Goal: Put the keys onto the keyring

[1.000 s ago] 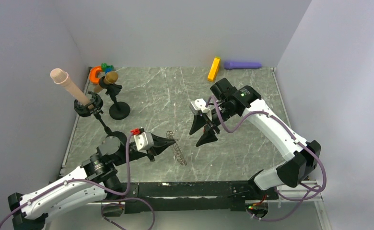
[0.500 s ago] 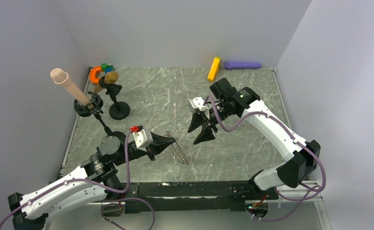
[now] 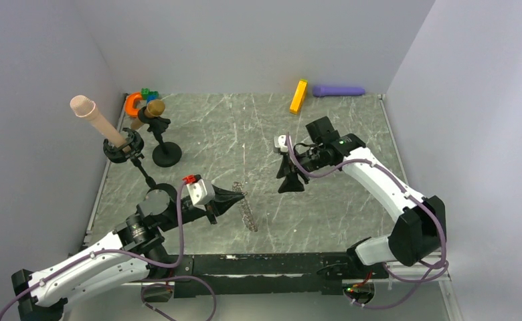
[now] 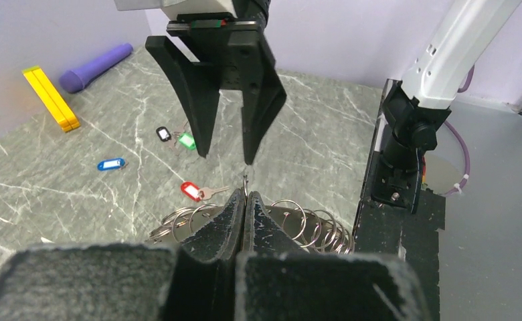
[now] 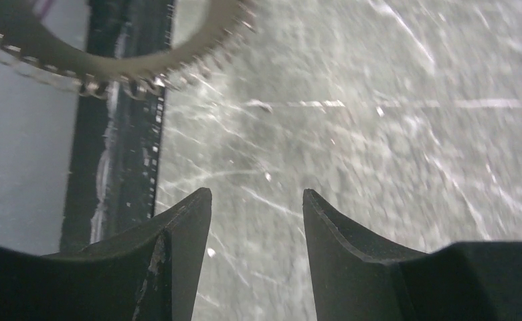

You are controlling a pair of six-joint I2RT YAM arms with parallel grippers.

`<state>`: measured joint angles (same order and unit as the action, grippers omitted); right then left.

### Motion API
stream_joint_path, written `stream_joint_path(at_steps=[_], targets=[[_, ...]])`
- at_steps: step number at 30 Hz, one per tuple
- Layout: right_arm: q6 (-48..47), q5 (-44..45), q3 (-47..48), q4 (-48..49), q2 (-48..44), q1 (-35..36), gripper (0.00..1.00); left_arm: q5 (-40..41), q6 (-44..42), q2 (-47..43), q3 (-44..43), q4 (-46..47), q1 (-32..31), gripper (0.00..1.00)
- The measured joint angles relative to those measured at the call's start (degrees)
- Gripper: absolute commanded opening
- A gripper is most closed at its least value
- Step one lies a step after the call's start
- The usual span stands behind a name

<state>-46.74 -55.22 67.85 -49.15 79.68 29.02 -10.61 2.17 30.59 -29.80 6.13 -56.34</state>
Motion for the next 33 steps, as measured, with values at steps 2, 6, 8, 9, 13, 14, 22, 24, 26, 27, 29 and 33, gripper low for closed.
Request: stream_joint_path(at_steps=[2, 6, 8, 9, 13, 14, 22, 24, 26, 27, 29, 33], targets=[[0.98, 2.12, -1.44, 1.46, 0.07, -2.80, 0.55, 0.04, -0.11, -0.09, 0.00, -0.63, 0.02, 0.00], [1.11, 5.92, -3.80, 3.78, 0.70, -7.28, 0.54, 0.42, -0.68, -1.03, 0.11, -1.77, 0.02, 0.00], [-0.52, 8.00, -6.12, 5.18, 0.79, -8.76, 0.55, 0.52, -1.20, -2.10, 0.28, -2.56, 0.02, 0.00], [-2.43, 8.94, -7.78, 5.95, 0.76, -9.31, 0.56, 0.55, -1.53, -2.51, 0.35, -2.89, 0.02, 0.00], [-15.72, 10.29, -14.21, 5.62, 1.01, -9.81, 0.54, 0.85, -2.71, -4.33, 0.55, -4.42, 0.02, 0.00], [-18.32, 10.34, -14.78, 5.18, 1.46, -9.81, 0.53, 0.96, -2.91, -4.74, 0.59, -4.79, 0.02, 0.00], [-25.73, 11.21, -15.30, 14.25, 9.51, -9.70, 0.49, 1.95, -3.23, -8.92, 2.89, -6.45, 0.07, 0.00], [-25.62, 11.52, -16.06, 17.88, 10.47, -9.70, 0.48, 2.43, -3.23, -10.12, 3.63, -7.02, 0.07, 0.00], [-24.98, 11.89, -16.68, 20.70, 11.41, -9.70, 0.47, 2.82, -3.23, -10.84, 4.09, -7.43, 0.07, 0.00], [-24.65, 12.07, -16.92, 22.10, 11.96, -9.70, 0.46, 2.97, -3.23, -11.19, 4.31, -7.65, 0.07, 0.00], [-24.04, 12.72, -16.98, 24.17, 13.09, -9.70, 0.45, 3.13, -3.23, -11.65, 4.59, -7.96, 0.07, 0.00], [-22.67, 13.46, -16.98, 27.43, 15.06, -9.70, 0.44, 3.43, -3.23, -11.98, 4.96, -7.91, 0.07, 0.00]])
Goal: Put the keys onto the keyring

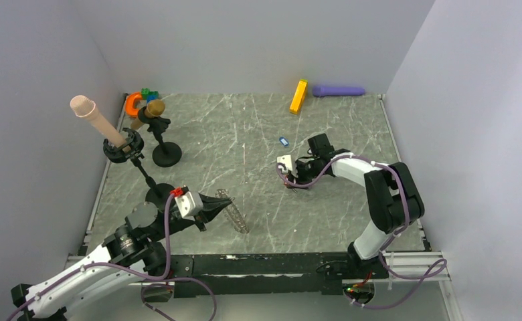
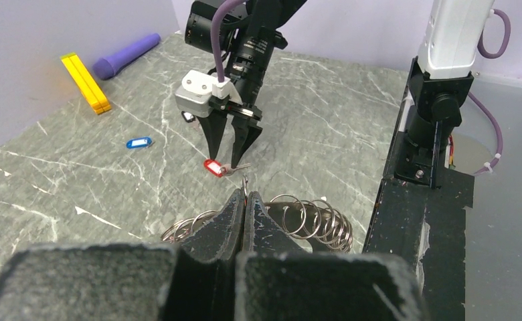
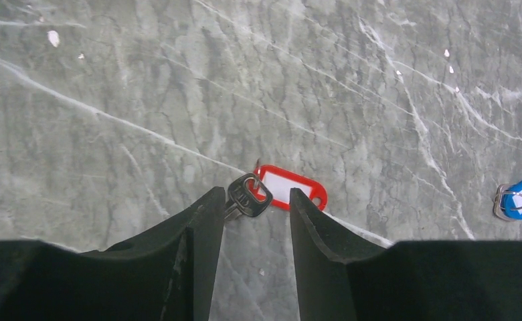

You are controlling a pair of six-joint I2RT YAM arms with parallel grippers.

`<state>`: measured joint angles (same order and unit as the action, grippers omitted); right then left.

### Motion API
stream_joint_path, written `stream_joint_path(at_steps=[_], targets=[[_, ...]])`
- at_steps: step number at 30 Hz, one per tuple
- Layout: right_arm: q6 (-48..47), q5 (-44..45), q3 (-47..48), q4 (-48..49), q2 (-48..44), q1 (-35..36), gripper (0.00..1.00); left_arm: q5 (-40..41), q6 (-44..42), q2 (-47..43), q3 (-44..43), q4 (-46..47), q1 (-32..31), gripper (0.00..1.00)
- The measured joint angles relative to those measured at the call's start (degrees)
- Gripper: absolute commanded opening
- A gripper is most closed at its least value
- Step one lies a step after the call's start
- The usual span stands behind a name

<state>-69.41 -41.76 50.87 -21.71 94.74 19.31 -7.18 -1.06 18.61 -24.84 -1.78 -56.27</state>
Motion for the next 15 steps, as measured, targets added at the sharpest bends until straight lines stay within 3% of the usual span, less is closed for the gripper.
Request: stream_joint_path(at_steps=[15], targets=[[0.98, 1.33, -0.11, 2.91, 2.69, 0.04, 0.40, 0.22, 0.00, -0.11, 1.03, 0.20, 0.00, 0.00]])
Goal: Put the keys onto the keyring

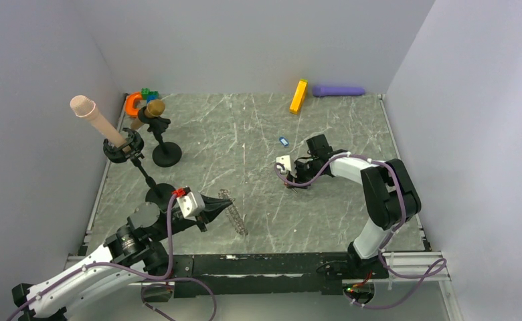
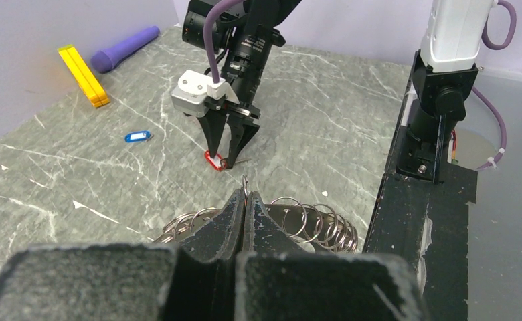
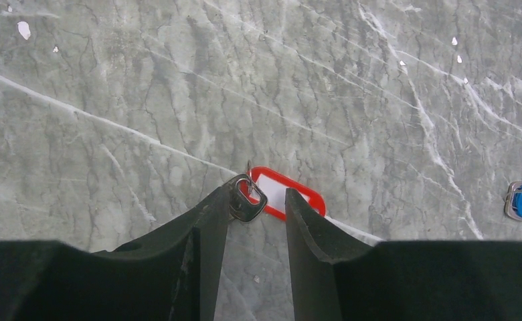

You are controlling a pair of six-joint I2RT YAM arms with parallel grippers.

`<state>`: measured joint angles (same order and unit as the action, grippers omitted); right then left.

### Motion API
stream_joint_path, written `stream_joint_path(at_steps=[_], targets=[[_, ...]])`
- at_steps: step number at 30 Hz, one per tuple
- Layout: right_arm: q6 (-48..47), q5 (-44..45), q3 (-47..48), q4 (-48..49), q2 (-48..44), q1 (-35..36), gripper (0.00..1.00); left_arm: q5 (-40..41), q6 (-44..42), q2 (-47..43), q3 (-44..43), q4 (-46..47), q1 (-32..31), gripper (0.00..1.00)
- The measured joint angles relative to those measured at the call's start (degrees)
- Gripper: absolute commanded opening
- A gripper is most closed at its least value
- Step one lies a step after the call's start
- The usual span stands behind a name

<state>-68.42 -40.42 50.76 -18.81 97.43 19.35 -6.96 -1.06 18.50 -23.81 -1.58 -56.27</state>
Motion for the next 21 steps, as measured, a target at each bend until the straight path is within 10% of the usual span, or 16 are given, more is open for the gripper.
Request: stream_joint_path(at_steps=[21], targets=[[0.04, 0.04, 1.60, -2.40, 0.13, 0.31, 0.37, 0.39, 0.00, 0.04, 0.31, 0.46, 0.09, 0.00]])
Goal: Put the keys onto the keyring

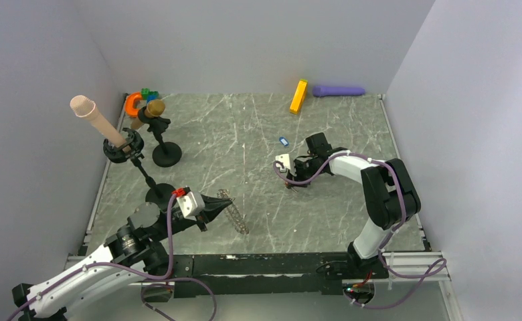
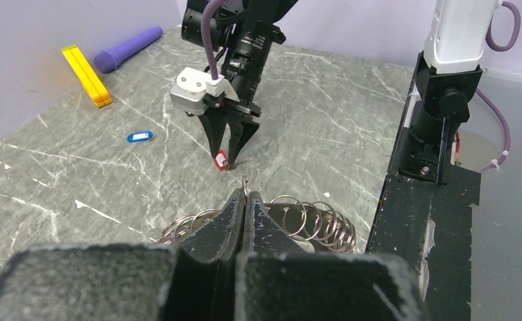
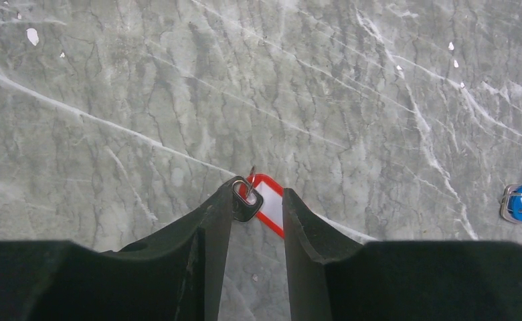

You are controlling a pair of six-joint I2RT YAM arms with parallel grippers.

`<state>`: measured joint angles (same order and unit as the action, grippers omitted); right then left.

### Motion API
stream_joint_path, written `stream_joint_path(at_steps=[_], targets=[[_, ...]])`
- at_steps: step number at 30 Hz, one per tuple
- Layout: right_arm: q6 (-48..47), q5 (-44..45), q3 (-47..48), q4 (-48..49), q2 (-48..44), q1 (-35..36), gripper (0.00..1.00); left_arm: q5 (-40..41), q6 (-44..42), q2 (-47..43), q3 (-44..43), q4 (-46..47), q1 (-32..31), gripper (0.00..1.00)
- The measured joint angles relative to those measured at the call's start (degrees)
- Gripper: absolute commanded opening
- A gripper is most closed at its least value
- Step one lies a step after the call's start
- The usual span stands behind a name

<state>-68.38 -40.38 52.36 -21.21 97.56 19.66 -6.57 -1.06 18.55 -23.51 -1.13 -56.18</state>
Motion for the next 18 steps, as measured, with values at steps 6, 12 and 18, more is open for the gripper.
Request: stream_joint_path(at_steps=[6, 12, 18], targets=[[0.00, 0.00, 0.83, -1.01, 0.00, 0.11, 0.37, 0.02, 0.02, -0.02, 0.46, 0.00, 0.00, 0.00], [0.02, 0.15, 1.09, -1.66, 0.00, 0.72, 0.35, 0.20, 0.02, -0.02, 0.55, 0.02, 0.00, 0.00], [0.26, 1.25, 1.27, -1.70, 0.31, 1.66, 0.33, 0.42, 0.02, -0.07, 0.68, 0.00, 0.00, 0.00]])
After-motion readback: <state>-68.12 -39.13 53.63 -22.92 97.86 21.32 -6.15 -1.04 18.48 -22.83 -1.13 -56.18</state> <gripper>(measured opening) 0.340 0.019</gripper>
